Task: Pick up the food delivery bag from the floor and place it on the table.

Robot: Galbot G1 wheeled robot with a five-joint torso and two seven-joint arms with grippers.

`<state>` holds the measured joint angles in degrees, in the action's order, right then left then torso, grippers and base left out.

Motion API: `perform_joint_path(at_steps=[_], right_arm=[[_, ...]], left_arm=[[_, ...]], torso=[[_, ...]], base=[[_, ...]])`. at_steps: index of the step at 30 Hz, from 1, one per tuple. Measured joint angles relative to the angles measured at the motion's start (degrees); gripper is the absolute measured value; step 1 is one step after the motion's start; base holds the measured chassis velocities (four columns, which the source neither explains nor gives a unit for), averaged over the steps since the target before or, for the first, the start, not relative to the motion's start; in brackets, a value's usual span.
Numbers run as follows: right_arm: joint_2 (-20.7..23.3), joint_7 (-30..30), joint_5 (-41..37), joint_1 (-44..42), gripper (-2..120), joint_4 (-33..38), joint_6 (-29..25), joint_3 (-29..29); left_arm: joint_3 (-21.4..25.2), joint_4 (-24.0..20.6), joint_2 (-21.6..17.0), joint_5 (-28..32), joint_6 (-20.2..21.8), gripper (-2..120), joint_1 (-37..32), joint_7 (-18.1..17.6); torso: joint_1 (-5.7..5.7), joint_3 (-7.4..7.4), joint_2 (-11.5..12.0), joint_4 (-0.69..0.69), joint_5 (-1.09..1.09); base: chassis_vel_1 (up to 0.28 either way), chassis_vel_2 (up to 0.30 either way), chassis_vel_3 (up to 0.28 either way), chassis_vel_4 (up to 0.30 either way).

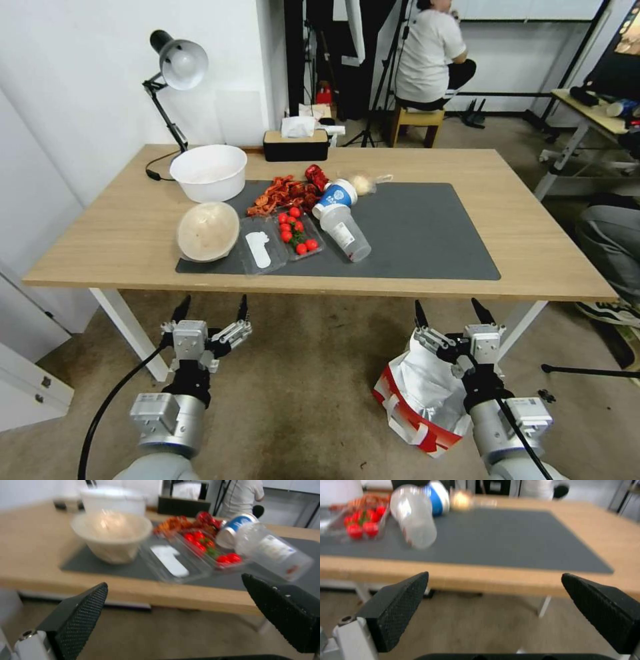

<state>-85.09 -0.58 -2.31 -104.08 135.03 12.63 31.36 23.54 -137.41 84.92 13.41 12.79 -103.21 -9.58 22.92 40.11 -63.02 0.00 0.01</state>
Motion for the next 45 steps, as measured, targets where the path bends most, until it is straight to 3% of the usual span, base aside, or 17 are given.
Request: perform_joint_path(at_steps=[1, 3, 5, 8, 16, 27, 45], right_arm=[[0.17, -0.13, -0.48, -0.2, 100, 0.69, 2.54, -0.05], [0.28, -0.23, -0.77, -0.3, 100, 1.14, 4.13, -0.08], [0.7, -0.43, -2.02, -0.64, 100, 2.86, 8.08, 0.07], [0.99, -0.45, -2.89, -0.69, 100, 4.3, 9.18, 0.47], [0.78, -0.65, -2.96, -0.8, 100, 4.64, 9.07, 0.55], [0.73, -0.66, -2.75, -0.62, 100, 4.27, 8.54, 0.49], [0.94, -0.46, -2.83, -0.5, 100, 3.96, 7.88, 0.44]], left_arm=[[-1.66, -1.15, -0.22, 2.8, 2.7, 100, -0.02, -1.98], [-2.3, -1.58, -0.31, 3.79, 3.65, 100, -0.04, -2.67], [-3.1, -1.73, -0.34, 6.11, 1.98, 100, -0.5, -3.21], [-3.24, -1.72, -0.34, 6.91, 0.27, 100, -0.79, -3.17], [-3.01, -1.49, -0.37, 7.26, -1.8, 100, -1.12, -2.6], [-2.39, -2.18, -0.47, 7.79, -1.42, 100, -1.28, -2.56], [-2.11, -2.56, -0.45, 7.44, -1.5, 100, -1.64, -1.39]], torso=[[0.0, 0.0, 0.0, 0.0, 0.0], [0.0, 0.0, 0.0, 0.0, 0.0], [0.0, 0.0, 0.0, 0.0, 0.02], [0.0, -0.01, 0.0, 0.0, -0.02], [0.0, 0.0, 0.0, 0.0, 0.0], [-0.32, -0.37, 0.69, -0.01, 0.0], [-2.61, -3.25, 5.88, -0.01, -0.01]], base=[[0.0, 0.0, 0.0, 0.0], [0.0, 0.0, 0.0, 0.0], [0.0, 0.0, 0.0, 0.0], [0.0, 0.0, 0.0, 0.0], [0.0, 0.0, 0.0, 0.0], [0.0, 0.0, 0.0, 0.0], [0.0, 0.0, 0.0, 0.0]])
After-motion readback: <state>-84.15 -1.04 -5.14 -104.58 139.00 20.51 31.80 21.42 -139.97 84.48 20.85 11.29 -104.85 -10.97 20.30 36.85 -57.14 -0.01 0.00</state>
